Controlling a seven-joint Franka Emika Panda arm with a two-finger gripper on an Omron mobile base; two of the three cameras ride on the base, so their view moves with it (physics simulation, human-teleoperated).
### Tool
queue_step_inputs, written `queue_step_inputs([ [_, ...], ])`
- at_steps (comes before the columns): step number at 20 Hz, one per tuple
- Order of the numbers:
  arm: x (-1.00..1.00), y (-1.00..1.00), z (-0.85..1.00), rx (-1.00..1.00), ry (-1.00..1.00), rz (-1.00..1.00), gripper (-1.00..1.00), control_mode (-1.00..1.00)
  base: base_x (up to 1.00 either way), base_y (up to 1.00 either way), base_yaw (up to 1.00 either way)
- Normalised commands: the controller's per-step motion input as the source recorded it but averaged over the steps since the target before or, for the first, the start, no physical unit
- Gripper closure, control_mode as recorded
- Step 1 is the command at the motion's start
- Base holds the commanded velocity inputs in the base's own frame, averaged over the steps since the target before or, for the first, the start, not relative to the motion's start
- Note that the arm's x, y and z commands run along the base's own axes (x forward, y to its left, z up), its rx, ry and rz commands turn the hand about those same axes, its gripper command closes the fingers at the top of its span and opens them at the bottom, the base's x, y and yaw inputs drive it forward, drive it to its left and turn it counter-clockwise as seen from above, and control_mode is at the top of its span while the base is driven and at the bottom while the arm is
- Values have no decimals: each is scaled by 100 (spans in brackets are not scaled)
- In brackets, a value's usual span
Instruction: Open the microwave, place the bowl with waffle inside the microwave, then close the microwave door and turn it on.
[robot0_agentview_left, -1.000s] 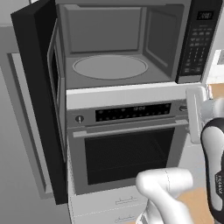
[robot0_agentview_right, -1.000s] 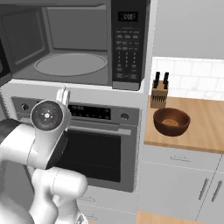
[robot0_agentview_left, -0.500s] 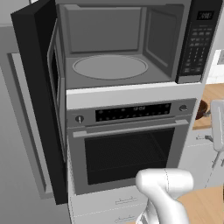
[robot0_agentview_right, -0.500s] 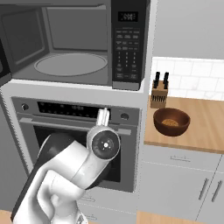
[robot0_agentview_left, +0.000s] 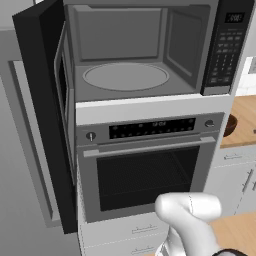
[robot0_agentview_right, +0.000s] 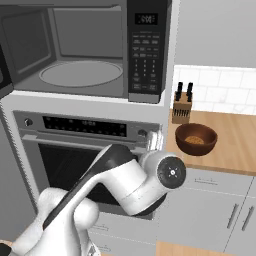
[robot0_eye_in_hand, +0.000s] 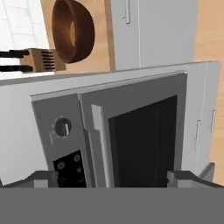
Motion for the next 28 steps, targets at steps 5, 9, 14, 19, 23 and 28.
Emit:
queue_step_inputs([
  [5, 40, -56, 0, 0, 1, 8, -100, -100, 0, 0, 0],
  [9, 48, -33, -1, 0, -2, 10, -100, -100, 0, 0, 0],
  [14, 58, -9, -19, -3, -5, 16, -100, -100, 0, 0, 0],
  [19, 54, -15, -31, -8, -4, 17, -100, -100, 0, 0, 0],
  [23, 42, -40, -35, -7, 0, 8, -100, -100, 0, 0, 0],
  [28, 30, -50, -19, -2, 0, 2, -100, -100, 0, 0, 0],
])
